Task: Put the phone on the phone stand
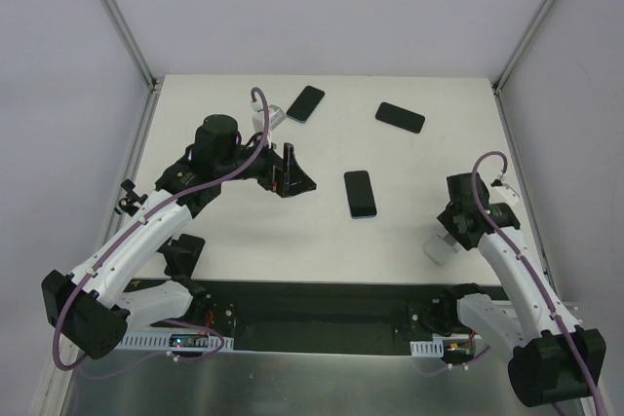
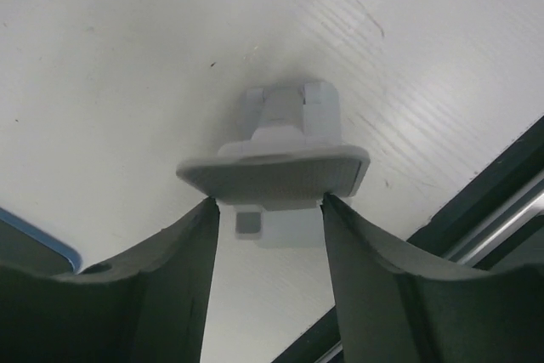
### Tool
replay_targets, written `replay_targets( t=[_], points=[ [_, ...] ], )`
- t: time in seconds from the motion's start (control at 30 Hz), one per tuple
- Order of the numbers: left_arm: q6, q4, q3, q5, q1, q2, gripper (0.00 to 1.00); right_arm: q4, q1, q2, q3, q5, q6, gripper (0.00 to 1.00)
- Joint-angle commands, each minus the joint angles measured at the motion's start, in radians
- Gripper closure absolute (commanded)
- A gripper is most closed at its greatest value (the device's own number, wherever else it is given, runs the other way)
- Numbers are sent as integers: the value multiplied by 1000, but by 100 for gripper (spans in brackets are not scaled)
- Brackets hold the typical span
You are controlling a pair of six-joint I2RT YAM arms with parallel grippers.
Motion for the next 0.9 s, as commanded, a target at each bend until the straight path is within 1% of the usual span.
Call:
replay_targets(
  t=[0.0, 0.03, 0.1, 0.13, 0.17, 0.23, 0.37, 0.5, 0.53, 0.57, 0.63, 0.7, 0.73, 0.8, 0.87],
  points=[
    [-18, 32, 38, 36, 9, -4, 6, -36, -27, -44, 13, 52, -146, 41],
    [-16, 32, 38, 35, 9, -5, 6, -38, -27, -44, 19, 48, -191, 29],
    [-16, 32, 38, 33, 9, -7, 7, -24, -28, -50, 41, 16, -267, 16],
    [-16, 32, 36, 33, 7, -5, 6, 0, -27, -52, 44, -18, -297, 5],
    [-16, 33, 36, 33, 7, -4, 6, 2, -27, -55, 47, -31, -337, 4],
    [-16, 33, 35, 36, 7, -4, 6, -16, -27, -56, 62, -44, -361, 4],
    [-16, 35, 35, 33, 10, -5, 6, -39, -25, -53, 59, -5, -371, 4],
    [-16, 35, 36, 33, 10, -4, 6, 17, -27, -53, 22, 6, -368, 4],
    [-16, 35, 35, 34, 12, -2, 6, 52, -27, -50, 10, 6, -365, 1],
    [-16, 36, 35, 33, 12, -2, 6, 65, -28, -47, 9, 8, -364, 1],
    [-15, 35, 32, 30, 12, 0, 6, 94, -27, -30, 5, 24, -355, 10],
    [-13, 35, 32, 25, 10, 0, 6, 117, -28, -13, 8, 35, -353, 13],
    [-13, 35, 32, 28, 12, 0, 6, 135, -27, 6, 9, 38, -347, 16],
    [-12, 35, 32, 27, 13, 1, 6, 146, -28, 33, 15, 43, -335, 20],
    [-12, 35, 32, 27, 13, 4, 6, 160, -27, 74, 24, 58, -318, 35]
  ],
)
